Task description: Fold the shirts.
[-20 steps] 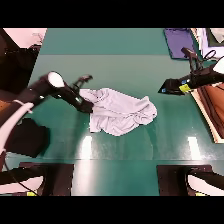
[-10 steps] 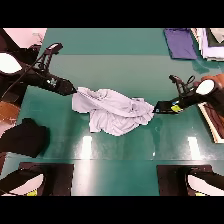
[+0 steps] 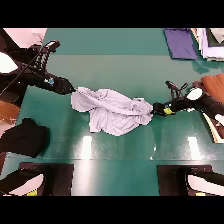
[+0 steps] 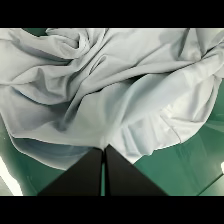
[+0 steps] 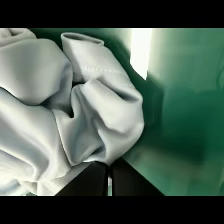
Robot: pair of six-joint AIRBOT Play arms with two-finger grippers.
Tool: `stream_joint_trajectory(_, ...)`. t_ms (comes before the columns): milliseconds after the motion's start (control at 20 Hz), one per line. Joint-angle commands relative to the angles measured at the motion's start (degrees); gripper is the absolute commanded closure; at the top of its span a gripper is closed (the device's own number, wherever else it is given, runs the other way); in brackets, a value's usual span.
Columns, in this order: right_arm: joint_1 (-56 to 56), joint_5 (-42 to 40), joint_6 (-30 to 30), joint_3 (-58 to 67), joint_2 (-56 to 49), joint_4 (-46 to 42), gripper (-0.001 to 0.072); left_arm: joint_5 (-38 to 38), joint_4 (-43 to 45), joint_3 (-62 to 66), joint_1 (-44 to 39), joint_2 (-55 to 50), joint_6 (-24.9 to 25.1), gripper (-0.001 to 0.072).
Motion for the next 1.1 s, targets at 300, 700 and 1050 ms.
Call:
stream_joint_trajectory(300,-11.1,4.2,0.2,23.1,19.4,-2.6,0.0702,0.4,2.8,27.7,0.0,4.5,-0.6,0.0684)
stream_joint_trajectory(700,-18.2,5.0,0.2,44.6,30.6,-2.6,0.0702,5.0,2.2,47.2,0.0,11.2,-1.3,0.0684)
stream_joint_trajectory(1050,-22.3,7.0,0.2,61.3,28.5,-2.5,0.0702,7.5,-4.5,47.6,0.0,16.6,-1.7,0.0685)
